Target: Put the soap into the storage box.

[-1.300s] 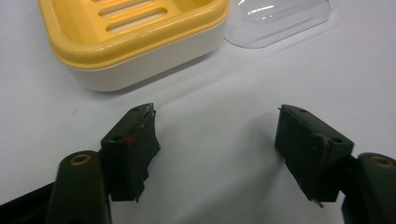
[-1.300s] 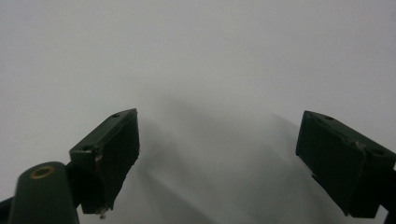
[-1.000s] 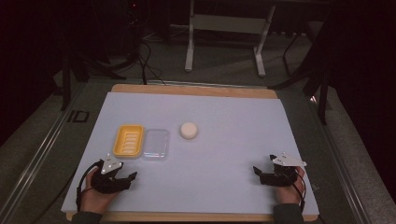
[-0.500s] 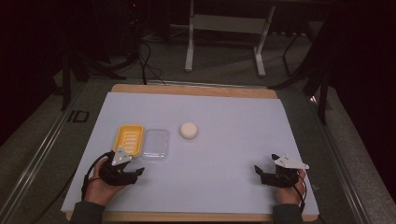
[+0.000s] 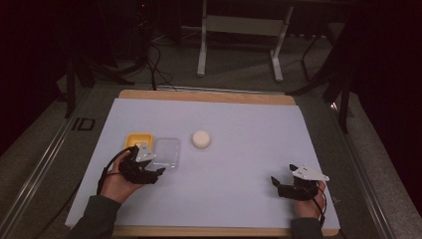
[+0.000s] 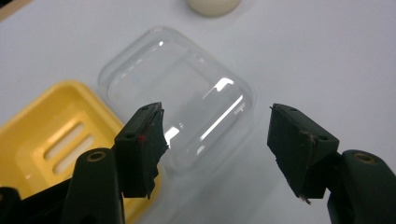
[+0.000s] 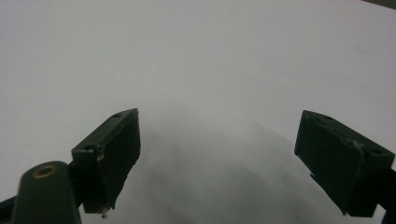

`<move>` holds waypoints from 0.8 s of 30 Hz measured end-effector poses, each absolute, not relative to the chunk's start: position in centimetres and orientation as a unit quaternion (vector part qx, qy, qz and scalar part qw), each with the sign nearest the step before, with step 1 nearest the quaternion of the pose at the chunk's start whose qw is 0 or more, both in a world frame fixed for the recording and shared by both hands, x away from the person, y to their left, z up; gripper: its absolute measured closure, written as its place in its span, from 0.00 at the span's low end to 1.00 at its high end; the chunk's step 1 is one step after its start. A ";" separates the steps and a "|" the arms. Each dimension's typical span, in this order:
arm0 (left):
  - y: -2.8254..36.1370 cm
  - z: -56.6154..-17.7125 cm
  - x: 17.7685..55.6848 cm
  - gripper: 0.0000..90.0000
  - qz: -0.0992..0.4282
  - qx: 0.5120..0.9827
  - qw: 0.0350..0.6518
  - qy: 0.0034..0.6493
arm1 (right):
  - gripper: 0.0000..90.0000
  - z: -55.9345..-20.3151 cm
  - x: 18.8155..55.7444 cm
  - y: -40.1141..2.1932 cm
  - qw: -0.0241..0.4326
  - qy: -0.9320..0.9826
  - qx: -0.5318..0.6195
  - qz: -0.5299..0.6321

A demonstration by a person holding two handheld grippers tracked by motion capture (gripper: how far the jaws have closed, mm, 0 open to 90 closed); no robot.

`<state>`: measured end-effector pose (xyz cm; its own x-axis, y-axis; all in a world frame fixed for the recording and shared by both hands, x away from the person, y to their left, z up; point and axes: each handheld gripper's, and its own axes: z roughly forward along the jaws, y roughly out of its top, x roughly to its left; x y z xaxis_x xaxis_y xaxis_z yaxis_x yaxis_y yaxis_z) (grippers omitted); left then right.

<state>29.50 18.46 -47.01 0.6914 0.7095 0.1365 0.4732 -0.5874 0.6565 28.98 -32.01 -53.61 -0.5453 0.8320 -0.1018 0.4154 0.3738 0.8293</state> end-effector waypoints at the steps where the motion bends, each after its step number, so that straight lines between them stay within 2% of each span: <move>1: 18.3 -46.9 29.8 0.41 0.195 0.870 0.301 0.338 | 0.16 -53.6 29.0 -32.0 0.264 0.785 0.398 0.395; 8: 17.0 -45.8 31.7 0.42 0.184 0.889 0.278 0.315 | 0.16 -53.6 28.9 -32.1 0.263 0.783 0.399 0.398; 24: 15.0 -44.5 34.7 0.40 0.166 0.899 0.276 0.297 | 0.16 -53.5 28.9 -32.3 0.261 0.779 0.401 0.405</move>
<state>34.67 14.96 -44.53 0.7692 0.6248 0.1341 0.4422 -0.6719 0.5942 28.90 -32.27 -53.53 -0.5420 0.8363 -0.0824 0.4127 0.3503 0.8408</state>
